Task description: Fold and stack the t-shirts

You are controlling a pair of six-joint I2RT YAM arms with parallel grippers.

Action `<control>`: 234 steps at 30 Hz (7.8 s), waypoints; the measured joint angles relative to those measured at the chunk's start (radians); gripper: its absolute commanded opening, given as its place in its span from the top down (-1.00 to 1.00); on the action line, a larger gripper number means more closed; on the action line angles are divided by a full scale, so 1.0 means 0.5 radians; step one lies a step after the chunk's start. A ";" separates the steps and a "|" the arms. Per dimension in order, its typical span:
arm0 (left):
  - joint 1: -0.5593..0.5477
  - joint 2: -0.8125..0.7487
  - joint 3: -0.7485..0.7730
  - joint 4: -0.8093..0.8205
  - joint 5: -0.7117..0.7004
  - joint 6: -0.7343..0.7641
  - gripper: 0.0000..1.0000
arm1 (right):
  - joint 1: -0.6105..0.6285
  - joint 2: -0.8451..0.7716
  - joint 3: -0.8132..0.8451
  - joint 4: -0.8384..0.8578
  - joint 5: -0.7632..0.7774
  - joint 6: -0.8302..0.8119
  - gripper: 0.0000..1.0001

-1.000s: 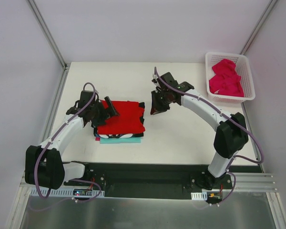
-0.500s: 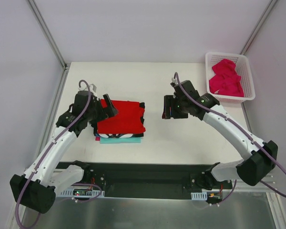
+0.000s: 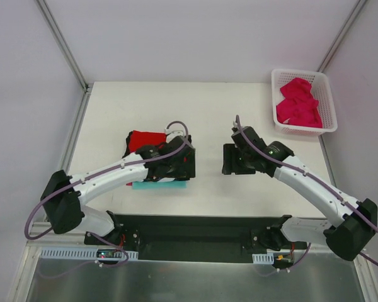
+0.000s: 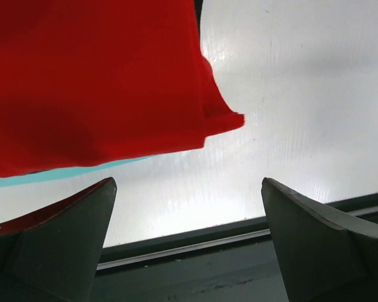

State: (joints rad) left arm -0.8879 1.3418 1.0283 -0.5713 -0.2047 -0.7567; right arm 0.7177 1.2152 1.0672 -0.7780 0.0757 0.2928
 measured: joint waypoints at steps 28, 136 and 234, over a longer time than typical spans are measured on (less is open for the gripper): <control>-0.214 0.130 -0.420 -0.394 -0.605 -1.173 -0.98 | 0.005 -0.313 -0.097 -0.107 0.109 0.072 -0.25; 1.131 0.041 0.578 0.465 0.494 0.525 -0.98 | -0.067 -0.443 0.128 -0.370 0.121 -0.138 -0.48; 1.690 1.410 1.481 0.723 1.041 0.704 -0.98 | 0.043 -0.521 0.379 -0.716 0.352 -0.014 -0.62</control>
State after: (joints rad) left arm -0.0429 2.0468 1.7687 -0.2096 0.3157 -0.4046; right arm 0.7391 0.9546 1.2568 -1.1358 0.2520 0.2855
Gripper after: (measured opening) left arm 0.991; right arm 0.810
